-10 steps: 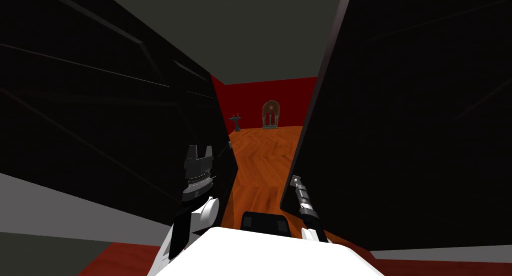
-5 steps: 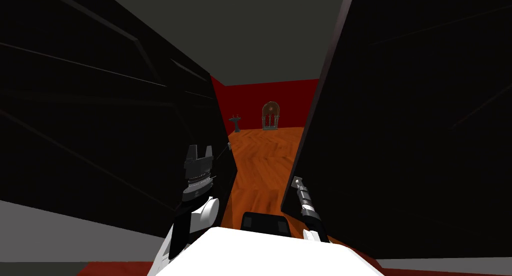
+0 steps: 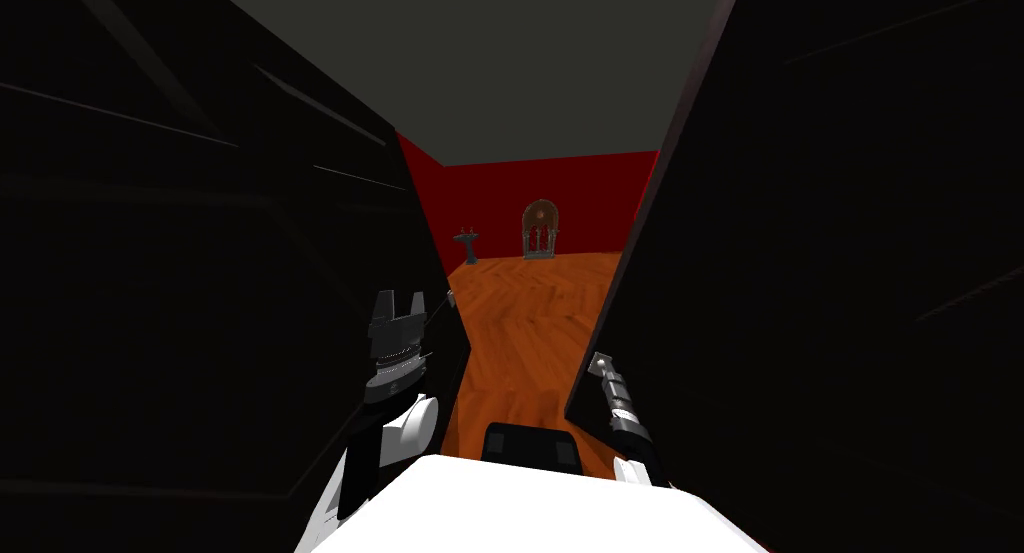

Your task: Push the door open

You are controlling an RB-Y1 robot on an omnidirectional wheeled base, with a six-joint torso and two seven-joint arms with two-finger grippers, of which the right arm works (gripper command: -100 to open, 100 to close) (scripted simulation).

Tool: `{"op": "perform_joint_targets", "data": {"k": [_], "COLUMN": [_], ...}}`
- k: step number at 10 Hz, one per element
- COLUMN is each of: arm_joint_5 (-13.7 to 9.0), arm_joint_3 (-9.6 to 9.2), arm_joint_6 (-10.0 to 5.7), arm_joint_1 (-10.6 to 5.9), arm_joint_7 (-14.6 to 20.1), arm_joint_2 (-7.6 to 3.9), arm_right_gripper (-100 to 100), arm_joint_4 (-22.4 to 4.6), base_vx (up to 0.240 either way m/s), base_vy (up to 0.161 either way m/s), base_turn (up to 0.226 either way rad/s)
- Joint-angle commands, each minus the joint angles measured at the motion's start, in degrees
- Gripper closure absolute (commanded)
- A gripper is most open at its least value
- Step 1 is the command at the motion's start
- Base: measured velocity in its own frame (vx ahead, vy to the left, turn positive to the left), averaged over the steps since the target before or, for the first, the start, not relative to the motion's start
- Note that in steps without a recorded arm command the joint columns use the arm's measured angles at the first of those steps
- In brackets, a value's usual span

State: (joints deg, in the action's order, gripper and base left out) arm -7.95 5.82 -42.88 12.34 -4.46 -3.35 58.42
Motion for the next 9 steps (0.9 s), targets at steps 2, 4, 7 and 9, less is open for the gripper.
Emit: {"op": "perform_joint_targets", "data": {"k": [2,4,7,9], "arm_joint_5": [-1.16,-1.86,-2.27,-2.82], "arm_joint_3": [2.5,3.83,3.12,3.23], "arm_joint_6": [-0.97,-0.83,-0.39,0.0], "arm_joint_1": [-1.03,-1.21,-0.1,0.42], "arm_joint_7": [-0.41,-0.75,-0.38,-0.21], "arm_joint_2": [-1.16,-1.41,0.01,1.09], "arm_right_gripper": [100,100,-100,-100], "arm_joint_4": [-1.41,-1.49,-0.47,0.35], "base_vx": [0.182,0.203,-0.141,-0.173], "base_vy": [0.002,-0.011,0.136,0.16], "base_turn": [-0.061,-0.104,-0.06,-0.051]}}
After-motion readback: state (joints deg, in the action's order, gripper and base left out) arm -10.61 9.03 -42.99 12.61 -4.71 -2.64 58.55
